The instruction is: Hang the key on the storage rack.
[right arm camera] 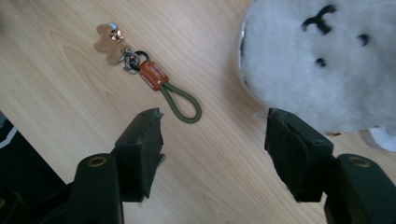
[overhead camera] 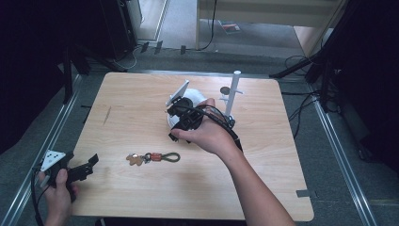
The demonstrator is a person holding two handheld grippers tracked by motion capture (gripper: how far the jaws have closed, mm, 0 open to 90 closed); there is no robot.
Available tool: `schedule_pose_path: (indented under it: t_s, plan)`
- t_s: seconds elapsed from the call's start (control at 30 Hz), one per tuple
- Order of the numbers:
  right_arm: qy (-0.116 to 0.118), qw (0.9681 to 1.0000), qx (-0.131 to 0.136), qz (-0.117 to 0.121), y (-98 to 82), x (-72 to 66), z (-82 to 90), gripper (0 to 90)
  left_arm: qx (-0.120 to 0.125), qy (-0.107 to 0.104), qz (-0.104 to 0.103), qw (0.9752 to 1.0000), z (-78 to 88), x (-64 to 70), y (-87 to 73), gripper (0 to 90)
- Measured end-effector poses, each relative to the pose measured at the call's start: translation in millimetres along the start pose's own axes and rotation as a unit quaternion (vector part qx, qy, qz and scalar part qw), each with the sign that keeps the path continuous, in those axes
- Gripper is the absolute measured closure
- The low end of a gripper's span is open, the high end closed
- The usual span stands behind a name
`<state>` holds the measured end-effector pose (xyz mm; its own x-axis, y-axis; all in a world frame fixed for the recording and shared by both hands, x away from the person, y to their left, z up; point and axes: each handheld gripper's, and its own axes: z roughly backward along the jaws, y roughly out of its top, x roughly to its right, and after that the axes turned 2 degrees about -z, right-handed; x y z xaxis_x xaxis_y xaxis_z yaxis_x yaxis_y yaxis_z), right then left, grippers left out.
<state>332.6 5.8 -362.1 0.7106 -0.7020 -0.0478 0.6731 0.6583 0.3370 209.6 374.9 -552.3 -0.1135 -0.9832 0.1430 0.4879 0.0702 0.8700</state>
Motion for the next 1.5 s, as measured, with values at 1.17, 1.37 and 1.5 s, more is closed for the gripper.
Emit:
schedule_pose_path:
  t_s: [1.17, 1.37, 1.5]
  plan:
    - [-0.004, 0.999, -0.045, 0.008, -23.6, -1.0, -105.6, 70.9, -0.005, -0.006, -0.003, 1.0, -0.3, 0.2, -0.2, 2.3]
    - [-0.011, 0.9986, -0.053, -0.003, -24.1, -1.1, -119.6, 73.2, -0.005, -0.006, -0.001, 1.0, -0.2, 0.1, -0.3, 2.3]
    - [-0.01, 0.9984, -0.056, -0.006, -24.2, -0.8, -123.7, 73.2, -0.005, -0.006, -0.002, 1.0, -0.2, 0.1, -0.2, 2.3]
